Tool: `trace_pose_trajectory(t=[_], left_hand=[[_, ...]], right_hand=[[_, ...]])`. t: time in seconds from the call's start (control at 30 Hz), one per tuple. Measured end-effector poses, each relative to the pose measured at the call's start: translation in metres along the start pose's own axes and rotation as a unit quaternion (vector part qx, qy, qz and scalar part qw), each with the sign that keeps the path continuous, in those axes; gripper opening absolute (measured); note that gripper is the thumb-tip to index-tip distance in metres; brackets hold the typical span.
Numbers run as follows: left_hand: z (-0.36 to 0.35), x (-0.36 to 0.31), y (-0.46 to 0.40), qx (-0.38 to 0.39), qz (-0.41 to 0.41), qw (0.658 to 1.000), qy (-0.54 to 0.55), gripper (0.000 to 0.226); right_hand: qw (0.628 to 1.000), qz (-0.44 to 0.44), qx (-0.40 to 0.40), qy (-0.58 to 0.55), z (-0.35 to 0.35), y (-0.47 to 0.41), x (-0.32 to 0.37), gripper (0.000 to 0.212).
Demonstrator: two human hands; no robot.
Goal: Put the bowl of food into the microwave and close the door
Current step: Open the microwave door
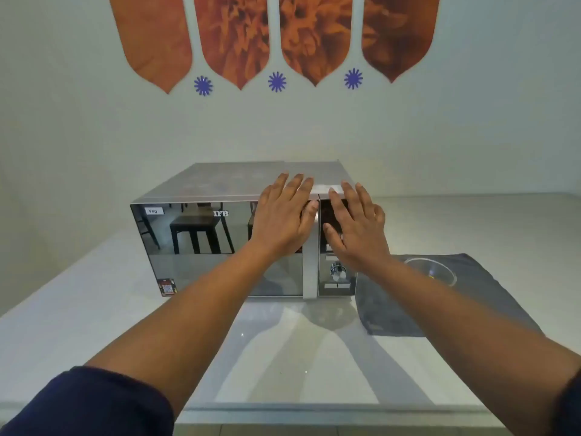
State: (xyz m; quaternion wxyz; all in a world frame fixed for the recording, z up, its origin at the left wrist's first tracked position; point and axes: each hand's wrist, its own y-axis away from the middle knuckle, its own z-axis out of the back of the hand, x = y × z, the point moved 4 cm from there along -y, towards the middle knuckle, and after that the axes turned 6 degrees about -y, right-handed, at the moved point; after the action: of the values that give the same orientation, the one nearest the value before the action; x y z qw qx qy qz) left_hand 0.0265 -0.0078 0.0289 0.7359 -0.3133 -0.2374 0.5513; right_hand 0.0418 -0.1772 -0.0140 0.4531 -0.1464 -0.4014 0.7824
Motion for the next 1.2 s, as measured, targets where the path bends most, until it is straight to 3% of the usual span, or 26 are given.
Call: trace_pose_trajectory(t=[0.17, 0.47, 0.63, 0.87, 1.0, 1.2], left_hand=[[-0.014, -0.003, 0.007, 0.068, 0.019, 0.996, -0.047, 0.074], [-0.027, -0.013, 0.011, 0.068, 0.043, 0.991, -0.108, 0.097], [-0.03, -0.021, 0.011, 0.025, 0.082, 0.993, -0.087, 0.087], [-0.031, -0.033, 0.015, 0.001, 0.116, 0.992, -0.051, 0.081], [-0.021, -0.034, 0.031, -0.053, 0.107, 0.993, -0.021, 0.078], [-0.002, -0.032, 0.041, -0.019, 0.077, 0.997, -0.015, 0.075]], right_hand=[[0.999, -0.032, 0.003, 0.003, -0.004, 0.005, -0.008, 0.073], [0.994, -0.038, 0.035, -0.099, -0.023, 0.012, -0.019, 0.087], [0.993, -0.053, 0.024, -0.1, -0.025, 0.01, -0.019, 0.095], [0.993, -0.056, 0.001, -0.106, -0.024, 0.01, -0.018, 0.09], [0.993, -0.057, -0.002, -0.101, -0.025, 0.009, -0.019, 0.09], [0.994, -0.061, -0.002, -0.091, -0.024, 0.009, -0.017, 0.091]])
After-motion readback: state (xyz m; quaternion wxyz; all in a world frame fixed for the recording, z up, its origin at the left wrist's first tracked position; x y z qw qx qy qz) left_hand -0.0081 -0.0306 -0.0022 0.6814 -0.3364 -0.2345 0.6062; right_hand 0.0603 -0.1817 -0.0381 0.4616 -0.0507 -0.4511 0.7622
